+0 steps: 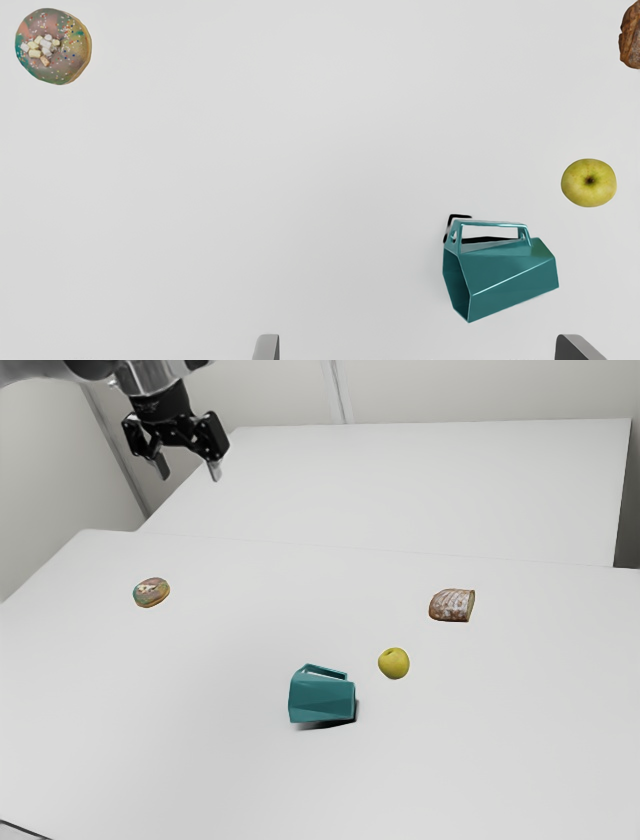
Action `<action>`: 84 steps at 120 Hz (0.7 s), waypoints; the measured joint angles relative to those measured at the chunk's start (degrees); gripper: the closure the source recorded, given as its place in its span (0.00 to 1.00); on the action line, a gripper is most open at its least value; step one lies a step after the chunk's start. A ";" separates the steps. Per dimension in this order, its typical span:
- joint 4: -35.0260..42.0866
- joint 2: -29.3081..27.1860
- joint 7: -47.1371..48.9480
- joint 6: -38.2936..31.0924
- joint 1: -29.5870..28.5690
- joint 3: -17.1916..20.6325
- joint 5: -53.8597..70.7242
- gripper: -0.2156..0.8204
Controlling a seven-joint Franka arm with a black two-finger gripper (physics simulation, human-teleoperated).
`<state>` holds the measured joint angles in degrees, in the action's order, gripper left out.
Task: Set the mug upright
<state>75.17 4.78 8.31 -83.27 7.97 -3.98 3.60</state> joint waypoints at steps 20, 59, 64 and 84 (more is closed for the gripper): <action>7.74 -3.53 -0.23 -0.72 0.09 -0.46 -2.55 0.21; 59.11 -23.72 -5.14 -27.36 -4.95 -2.21 -32.90 0.21; 62.63 -24.04 -7.34 -30.06 -6.30 -2.87 -37.94 0.21; 71.02 -23.76 -19.15 -37.30 -10.41 -5.06 -54.60 0.21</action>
<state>146.19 -18.98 -10.84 -120.57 -2.44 -9.03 -51.00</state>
